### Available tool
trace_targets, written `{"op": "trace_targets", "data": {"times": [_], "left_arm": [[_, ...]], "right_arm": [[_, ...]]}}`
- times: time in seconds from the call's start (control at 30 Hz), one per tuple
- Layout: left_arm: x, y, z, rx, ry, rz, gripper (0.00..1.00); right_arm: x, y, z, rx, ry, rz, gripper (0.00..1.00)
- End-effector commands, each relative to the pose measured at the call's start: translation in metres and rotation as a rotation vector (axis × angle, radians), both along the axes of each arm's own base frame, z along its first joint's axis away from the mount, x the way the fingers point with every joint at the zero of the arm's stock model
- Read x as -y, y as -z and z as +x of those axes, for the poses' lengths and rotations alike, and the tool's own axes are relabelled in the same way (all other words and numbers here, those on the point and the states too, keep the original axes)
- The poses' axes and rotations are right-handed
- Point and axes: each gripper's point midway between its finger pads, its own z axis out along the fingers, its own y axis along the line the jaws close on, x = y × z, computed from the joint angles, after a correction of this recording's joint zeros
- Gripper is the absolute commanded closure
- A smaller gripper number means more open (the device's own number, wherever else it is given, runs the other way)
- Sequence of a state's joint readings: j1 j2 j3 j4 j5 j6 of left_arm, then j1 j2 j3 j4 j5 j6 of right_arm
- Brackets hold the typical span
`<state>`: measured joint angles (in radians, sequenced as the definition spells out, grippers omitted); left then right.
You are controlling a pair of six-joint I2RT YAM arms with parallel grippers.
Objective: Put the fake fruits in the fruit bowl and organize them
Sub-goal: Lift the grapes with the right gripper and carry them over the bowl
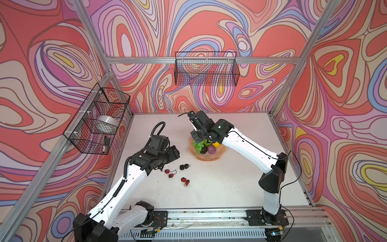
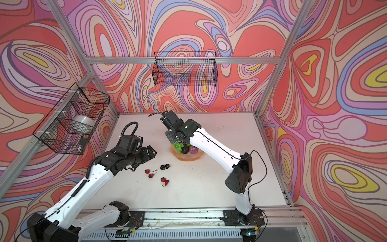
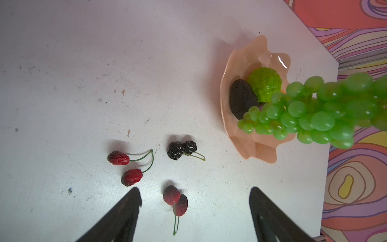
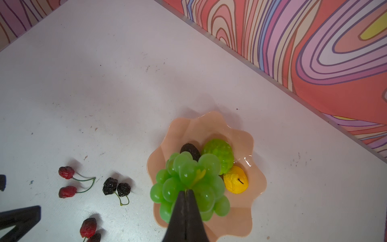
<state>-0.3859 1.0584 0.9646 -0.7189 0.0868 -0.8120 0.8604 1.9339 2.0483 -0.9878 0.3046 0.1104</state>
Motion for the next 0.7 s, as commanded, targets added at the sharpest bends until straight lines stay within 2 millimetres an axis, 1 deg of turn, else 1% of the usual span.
{"op": "trace_targets", "data": {"times": [0.0,0.17,0.37,0.5,0.67], "left_arm": [[-0.008,0.002,-0.005,-0.012,-0.011,0.031,0.15],[-0.005,0.001,-0.002,-0.016,0.000,0.025,0.16],[-0.003,0.001,0.001,-0.016,0.005,0.023,0.15],[-0.003,0.002,0.001,-0.021,0.001,0.023,0.15],[-0.001,0.003,0.004,-0.026,0.009,0.024,0.15]], "right_arm": [[-0.009,0.010,0.003,-0.025,0.008,0.049,1.00],[-0.007,0.013,0.005,-0.031,0.020,0.064,1.00],[0.000,0.031,0.004,-0.073,0.030,0.054,1.00],[0.012,0.039,0.000,-0.089,0.049,0.039,1.00],[0.033,0.049,-0.004,-0.104,0.078,0.022,1.00]]}}
